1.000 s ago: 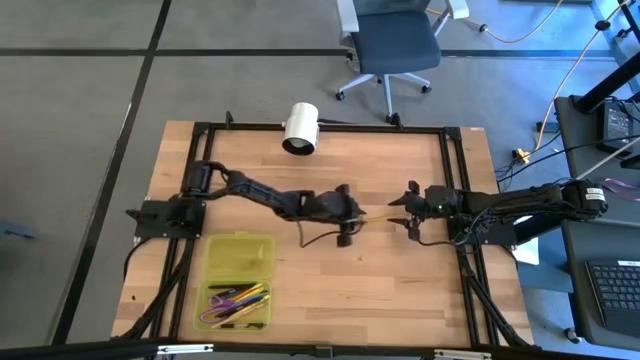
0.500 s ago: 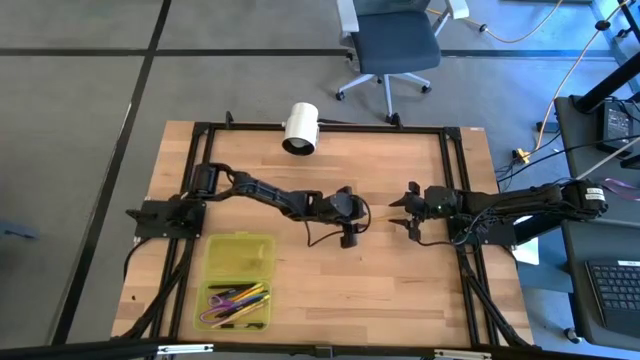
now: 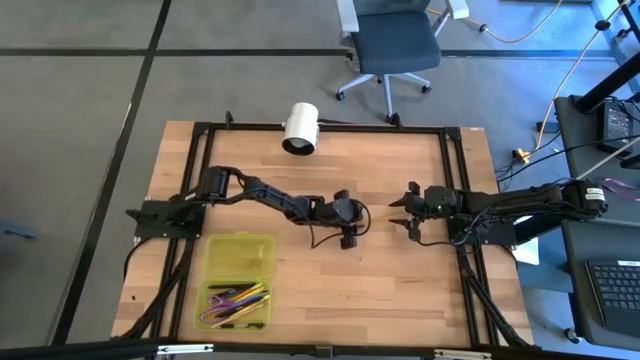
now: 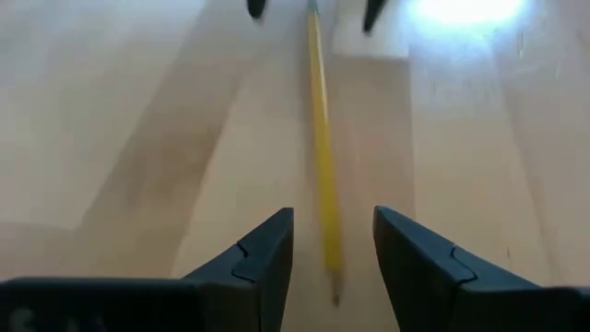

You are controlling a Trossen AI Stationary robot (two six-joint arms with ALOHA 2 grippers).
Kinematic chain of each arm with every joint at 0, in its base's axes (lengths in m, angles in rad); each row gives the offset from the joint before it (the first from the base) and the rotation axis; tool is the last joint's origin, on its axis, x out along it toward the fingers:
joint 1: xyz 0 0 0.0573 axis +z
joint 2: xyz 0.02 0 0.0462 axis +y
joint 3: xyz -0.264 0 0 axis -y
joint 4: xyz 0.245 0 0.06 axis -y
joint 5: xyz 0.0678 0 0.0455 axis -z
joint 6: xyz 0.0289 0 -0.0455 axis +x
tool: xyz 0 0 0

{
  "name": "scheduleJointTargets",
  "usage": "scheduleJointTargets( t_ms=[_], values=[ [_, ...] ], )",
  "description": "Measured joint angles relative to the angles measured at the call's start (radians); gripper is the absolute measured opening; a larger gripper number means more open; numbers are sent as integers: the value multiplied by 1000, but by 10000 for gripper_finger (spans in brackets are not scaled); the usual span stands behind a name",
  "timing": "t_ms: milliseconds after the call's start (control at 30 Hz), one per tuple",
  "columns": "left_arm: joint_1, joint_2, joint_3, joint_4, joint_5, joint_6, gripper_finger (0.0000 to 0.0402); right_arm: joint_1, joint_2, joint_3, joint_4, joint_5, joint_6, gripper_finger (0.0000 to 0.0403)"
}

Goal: Pick & place school supplies into a supply box
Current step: Put the yellow pencil into the yellow supply box

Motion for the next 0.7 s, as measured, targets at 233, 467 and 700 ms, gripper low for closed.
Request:
scheduleJointTargets(
  t_ms=[233,467,700],
  values=[
    [9,36,3,23,1,-48,143,0,0,0,-1,0,0,243],
    [20,69,8,1,27,-88,127,0,0,0,-1,5,0,243],
    [17,73,6,4,3,-45,47,0,0,0,-2,19,-2,243]
  ],
)
